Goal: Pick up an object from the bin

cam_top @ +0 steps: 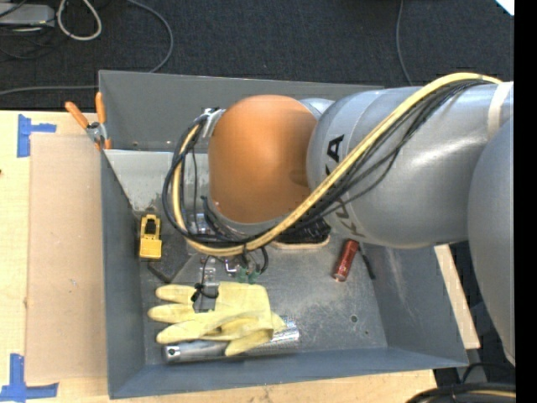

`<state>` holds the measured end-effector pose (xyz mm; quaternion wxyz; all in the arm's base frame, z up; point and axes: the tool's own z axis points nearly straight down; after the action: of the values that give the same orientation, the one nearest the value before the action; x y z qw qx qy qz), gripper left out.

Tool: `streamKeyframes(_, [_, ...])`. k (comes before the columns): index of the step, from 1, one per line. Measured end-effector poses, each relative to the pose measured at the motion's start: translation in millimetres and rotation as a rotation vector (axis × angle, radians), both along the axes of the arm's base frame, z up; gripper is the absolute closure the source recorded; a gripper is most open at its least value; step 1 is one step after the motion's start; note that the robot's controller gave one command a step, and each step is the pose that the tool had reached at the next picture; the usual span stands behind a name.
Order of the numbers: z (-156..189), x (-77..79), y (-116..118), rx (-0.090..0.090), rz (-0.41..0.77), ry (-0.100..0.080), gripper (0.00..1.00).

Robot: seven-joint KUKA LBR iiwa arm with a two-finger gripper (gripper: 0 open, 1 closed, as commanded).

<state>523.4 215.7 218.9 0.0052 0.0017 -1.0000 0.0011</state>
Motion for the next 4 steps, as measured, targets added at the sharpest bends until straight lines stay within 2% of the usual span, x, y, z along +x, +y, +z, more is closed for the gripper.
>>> streamKeyframes(1, [4.3, 2.2, -1.6, 0.002, -0.007, -0.008, 0.00])
streamKeyframes(2, [-114.3, -12.4, -45.2, 0.003, 0.240, -0.005, 0.00])
streamKeyframes(3, [-148.7, -18.4, -61.5, 0.007, 0.257, -0.010, 0.00])
streamKeyframes(4, [-119.7, -21.6, -58.1, 0.004, 0.286, -0.004, 0.00])
